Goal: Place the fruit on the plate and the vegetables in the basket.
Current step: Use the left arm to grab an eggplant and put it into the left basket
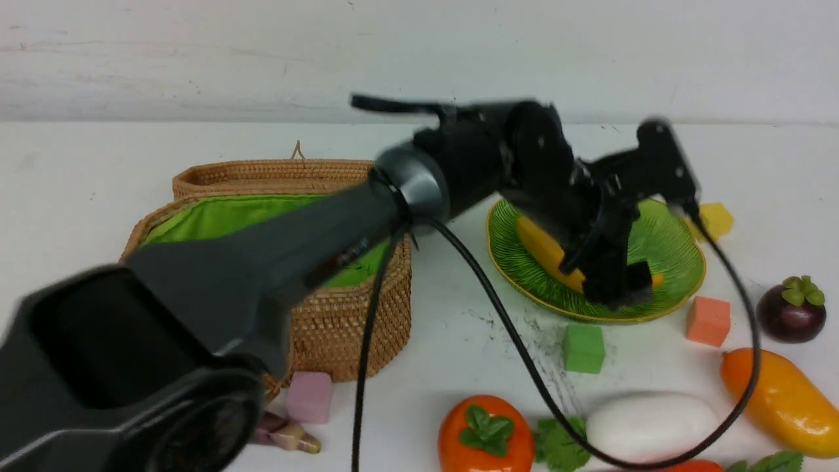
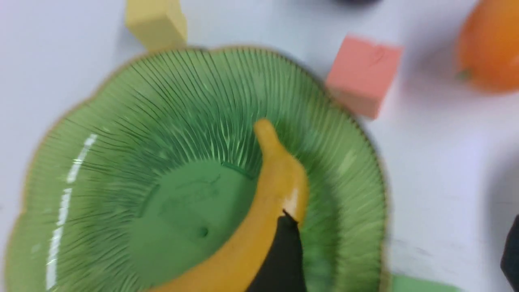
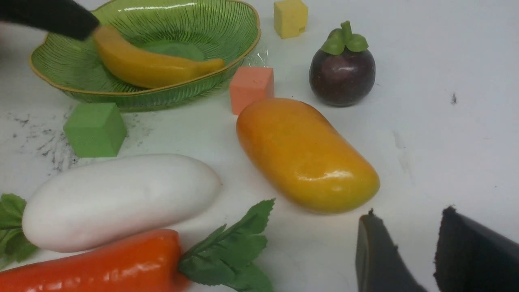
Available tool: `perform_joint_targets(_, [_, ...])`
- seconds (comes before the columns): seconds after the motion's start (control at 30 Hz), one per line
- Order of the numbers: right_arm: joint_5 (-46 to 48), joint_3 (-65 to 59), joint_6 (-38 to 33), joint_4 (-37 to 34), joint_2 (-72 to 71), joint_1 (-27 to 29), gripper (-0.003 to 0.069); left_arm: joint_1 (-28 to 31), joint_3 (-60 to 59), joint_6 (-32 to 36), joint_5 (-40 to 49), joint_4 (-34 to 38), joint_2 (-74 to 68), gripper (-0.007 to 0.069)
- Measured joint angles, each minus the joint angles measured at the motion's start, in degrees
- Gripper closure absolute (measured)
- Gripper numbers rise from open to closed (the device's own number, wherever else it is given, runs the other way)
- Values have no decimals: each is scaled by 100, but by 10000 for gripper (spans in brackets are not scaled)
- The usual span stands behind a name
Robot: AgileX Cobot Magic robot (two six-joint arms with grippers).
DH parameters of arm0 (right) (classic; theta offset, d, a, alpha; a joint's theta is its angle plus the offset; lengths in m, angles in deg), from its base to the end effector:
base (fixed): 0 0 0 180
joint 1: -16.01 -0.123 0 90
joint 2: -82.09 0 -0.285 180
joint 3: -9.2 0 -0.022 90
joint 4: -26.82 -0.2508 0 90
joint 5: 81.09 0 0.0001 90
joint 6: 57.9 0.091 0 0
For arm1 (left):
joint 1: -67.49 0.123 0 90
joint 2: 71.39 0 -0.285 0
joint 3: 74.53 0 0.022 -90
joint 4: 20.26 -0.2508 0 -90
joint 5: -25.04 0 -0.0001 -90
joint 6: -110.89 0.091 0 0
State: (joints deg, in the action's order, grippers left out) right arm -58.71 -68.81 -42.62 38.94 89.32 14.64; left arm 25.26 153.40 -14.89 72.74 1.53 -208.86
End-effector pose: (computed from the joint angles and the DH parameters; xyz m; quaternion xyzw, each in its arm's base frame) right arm 0.0522 -0.0060 0.1747 0.0425 0.8033 -0.0041 0.5940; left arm 0.3699 -0.3696 0.2776 0.6370 0.6595 -0.1382 0.3745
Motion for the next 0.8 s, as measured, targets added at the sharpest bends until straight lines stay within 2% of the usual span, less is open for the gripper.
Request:
perform_joint_targets(0.17, [5,0,0,0,0,0,417,121,0,-997,1283,-469,1015,29])
perform_joint_targets(0.3, [5,0,0,2,0,0,417,577,0,-1310,2140,-525,1763,85])
perform_joint_targets(0.4, [5,0,0,6,0,0,417,1002,-17,-1508,2348,-433,2303,120])
perform_joint_targets(0.5, [5,0,0,6,0,0,417,1349,-457,-1752,2360,-350,2982,146])
perform_joint_targets(0.63, [5,0,0,6,0,0,417,1457,-1405,-1571,2285,-360,3825,158])
perform_joint_targets(0.67, [5,0,0,6,0,0,417,1461,-2208,-1465,2009,-413,4330,160])
perform_joint_targets(0.7, [5,0,0,6,0,0,417,1461,-2396,-1449,1911,-418,4461,160])
perform_joint_targets(0.8, [5,0,0,6,0,0,417,1461,-4039,-1423,750,-479,5603,160])
